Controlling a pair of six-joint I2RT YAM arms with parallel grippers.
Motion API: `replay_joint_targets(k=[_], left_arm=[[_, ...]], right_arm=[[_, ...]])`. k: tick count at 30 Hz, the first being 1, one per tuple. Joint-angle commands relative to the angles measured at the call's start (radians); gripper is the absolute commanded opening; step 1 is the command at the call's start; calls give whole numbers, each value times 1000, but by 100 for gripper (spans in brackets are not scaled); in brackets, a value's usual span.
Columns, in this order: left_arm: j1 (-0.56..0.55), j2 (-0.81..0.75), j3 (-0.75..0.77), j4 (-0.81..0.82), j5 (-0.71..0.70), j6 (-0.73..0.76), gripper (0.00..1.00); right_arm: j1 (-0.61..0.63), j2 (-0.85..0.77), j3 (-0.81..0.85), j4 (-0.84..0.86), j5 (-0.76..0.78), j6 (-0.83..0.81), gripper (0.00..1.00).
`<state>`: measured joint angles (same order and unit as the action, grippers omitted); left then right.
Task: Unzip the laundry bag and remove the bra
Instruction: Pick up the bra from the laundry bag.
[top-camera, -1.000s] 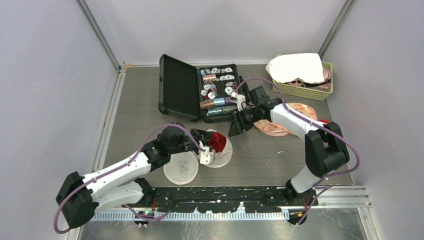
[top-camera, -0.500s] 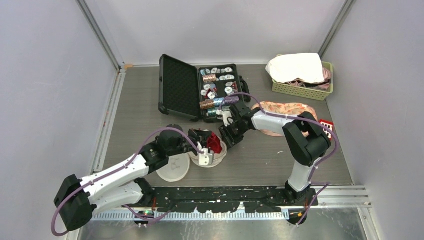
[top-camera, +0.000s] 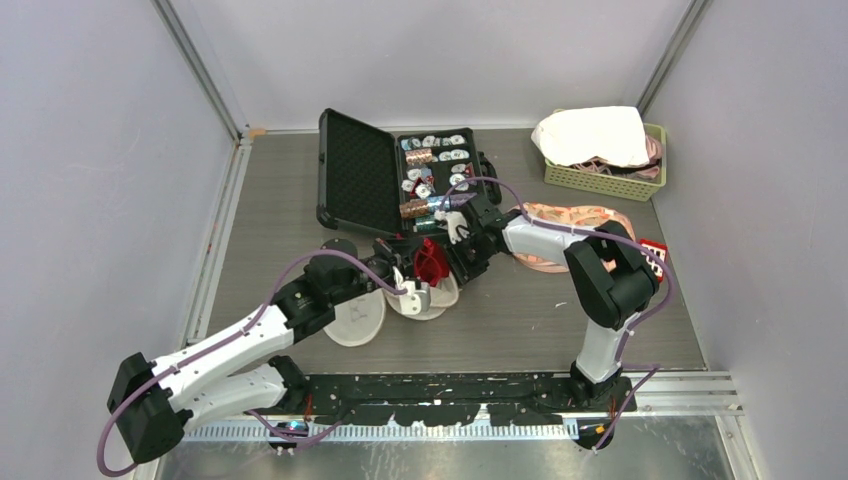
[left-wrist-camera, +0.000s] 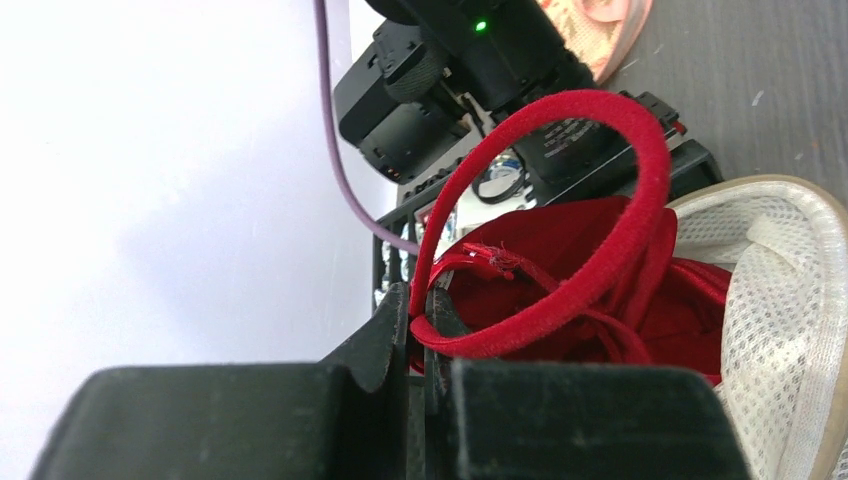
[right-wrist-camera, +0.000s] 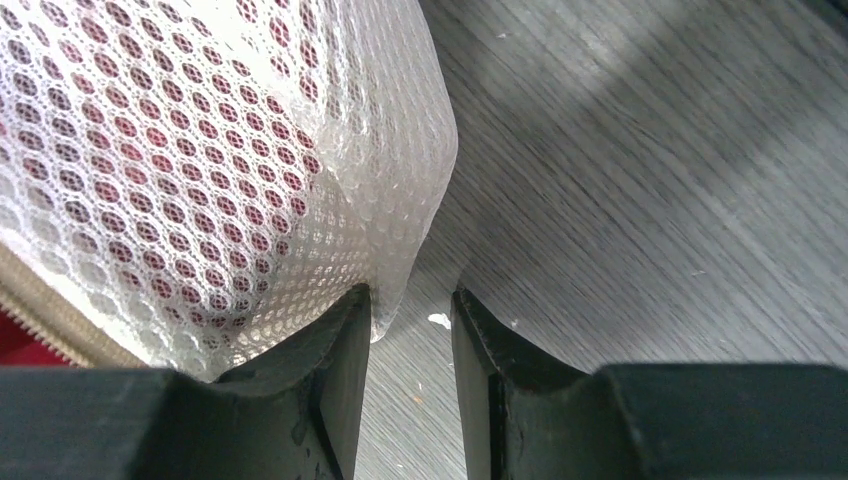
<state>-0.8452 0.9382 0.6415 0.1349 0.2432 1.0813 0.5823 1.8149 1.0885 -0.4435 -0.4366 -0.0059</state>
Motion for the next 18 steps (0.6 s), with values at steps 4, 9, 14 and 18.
replay_joint_targets(k=[4,9,14,18], left_arm=[[-3,17,86,151,-155,-149,0],[-3,-20,22,143,-104,-152,0],[-3,-31,-29,125,-58,-103,0],[-3,-20,-33,126,-36,-92,0]], right_arm=[[-17,-52,31,-80,43,-54,40],[-70,-128,94,-190,-19,-119,47],[-99,-239,134,-267,-116,-235,56],[-100,-302,146,-327,-183,-309,63]])
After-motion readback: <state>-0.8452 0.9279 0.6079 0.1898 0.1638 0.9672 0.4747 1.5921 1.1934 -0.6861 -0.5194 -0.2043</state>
